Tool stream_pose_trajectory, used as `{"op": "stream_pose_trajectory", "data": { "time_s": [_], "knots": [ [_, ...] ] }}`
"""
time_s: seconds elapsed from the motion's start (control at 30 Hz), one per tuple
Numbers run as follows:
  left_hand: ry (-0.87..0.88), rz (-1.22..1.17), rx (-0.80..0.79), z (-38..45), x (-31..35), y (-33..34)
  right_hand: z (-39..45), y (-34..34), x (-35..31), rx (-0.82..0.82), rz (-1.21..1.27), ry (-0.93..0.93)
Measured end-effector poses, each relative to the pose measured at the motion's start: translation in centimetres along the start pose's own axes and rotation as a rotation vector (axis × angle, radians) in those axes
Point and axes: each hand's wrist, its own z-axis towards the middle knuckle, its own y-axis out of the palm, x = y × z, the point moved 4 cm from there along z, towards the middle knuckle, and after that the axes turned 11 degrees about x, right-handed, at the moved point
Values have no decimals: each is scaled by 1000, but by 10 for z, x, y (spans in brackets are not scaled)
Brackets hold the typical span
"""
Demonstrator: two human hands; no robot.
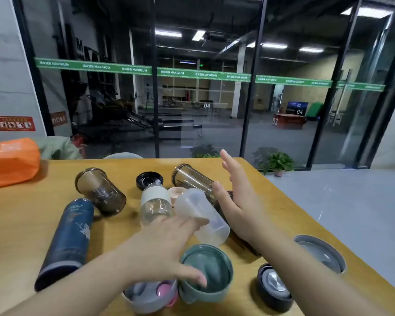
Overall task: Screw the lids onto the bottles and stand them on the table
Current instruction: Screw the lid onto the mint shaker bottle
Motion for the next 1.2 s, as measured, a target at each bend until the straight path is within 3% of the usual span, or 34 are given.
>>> {"op": "stream_pose_trajectory", "data": {
  "time_s": [0.07, 0.17, 0.43, 0.73, 1.2],
  "knots": [
    [-124, -36, -151, 2, 2, 13, 0, 2, 5, -16, 0, 76],
    [-153, -31, -214, 3, 5, 25, -5, 8, 16, -81, 5, 195],
    [-120, -19, -209, 8, 9, 40, -8, 27, 35, -154, 59, 428],
    [-186, -311, -252, 9, -8, 32, -6, 41, 47, -247, -79, 504],
    [-259, -540, -226, 17, -49, 19, -5, 43, 52, -444, -244, 532]
  ]
}}
